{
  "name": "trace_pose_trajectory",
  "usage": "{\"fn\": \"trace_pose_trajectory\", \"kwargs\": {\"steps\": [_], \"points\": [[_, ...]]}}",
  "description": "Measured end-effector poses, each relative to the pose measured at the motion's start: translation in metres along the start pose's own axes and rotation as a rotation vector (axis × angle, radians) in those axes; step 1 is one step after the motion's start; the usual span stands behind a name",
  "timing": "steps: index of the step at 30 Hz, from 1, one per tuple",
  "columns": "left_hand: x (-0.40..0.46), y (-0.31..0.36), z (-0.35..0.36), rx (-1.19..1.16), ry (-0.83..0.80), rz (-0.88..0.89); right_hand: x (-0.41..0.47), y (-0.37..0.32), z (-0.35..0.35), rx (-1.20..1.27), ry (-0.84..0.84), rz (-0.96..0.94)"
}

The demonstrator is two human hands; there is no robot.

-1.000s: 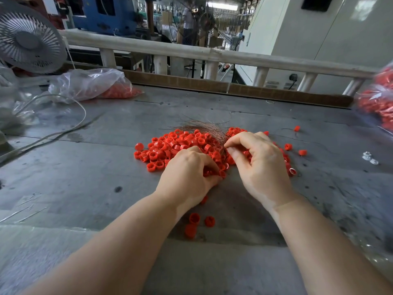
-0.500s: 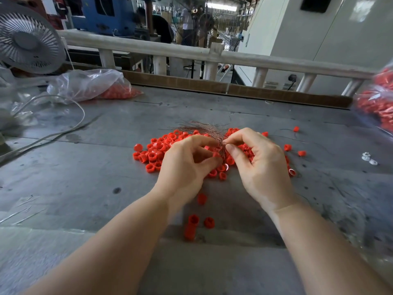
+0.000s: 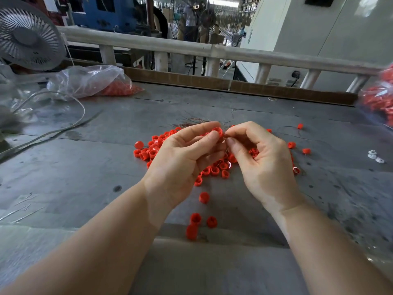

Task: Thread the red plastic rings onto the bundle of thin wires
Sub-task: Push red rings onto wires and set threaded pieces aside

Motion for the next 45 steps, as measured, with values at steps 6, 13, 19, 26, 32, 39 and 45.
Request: {"fn": "trace_pose_trajectory", "kwargs": {"steps": [6, 13, 19, 26, 32, 39, 45], "points": [[-0.0021, 0.0014, 0.0048, -0.008, -0.045, 0.012, 0.0005, -0.0018, -0.002, 0.073, 0.025, 0.03], [-0.0051, 0.0055, 0.0072, 0.087, -0.06, 0.078, 0.0012, -0.0038, -0.0028, 0.093, 0.032, 0.052], [-0.0055, 0.0078, 0.0069, 0.122, -0.074, 0.119, 0.0013, -0.0055, -0.0039, 0.088, 0.036, 0.044], [-0.004, 0.0052, 0.0055, 0.14, -0.097, 0.093, 0.0005, -0.005, -0.0032, 0.093, 0.044, 0.036], [-0.0037, 0.0035, 0.0072, 0.149, -0.113, 0.048, 0.0006, -0.0011, -0.0052, 0.092, 0.091, 0.066], [-0.002, 0.0029, 0.0043, 0.167, -0.11, 0.067, 0.0001, -0.0022, -0.0043, 0.048, 0.078, 0.037], [0.0009, -0.0017, 0.0016, -0.004, -0.076, -0.01, 0.0, -0.0022, -0.0031, 0.036, 0.062, 0.017]]}}
Point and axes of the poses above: each hand's wrist, its own x-axis towards the middle knuckle, its own z-axis out of the palm, y = z × x, the point moved 6 cm from there along x, towards the middle knuckle, and after that the axes turned 13 degrees about -x, right-handed, at the moved point
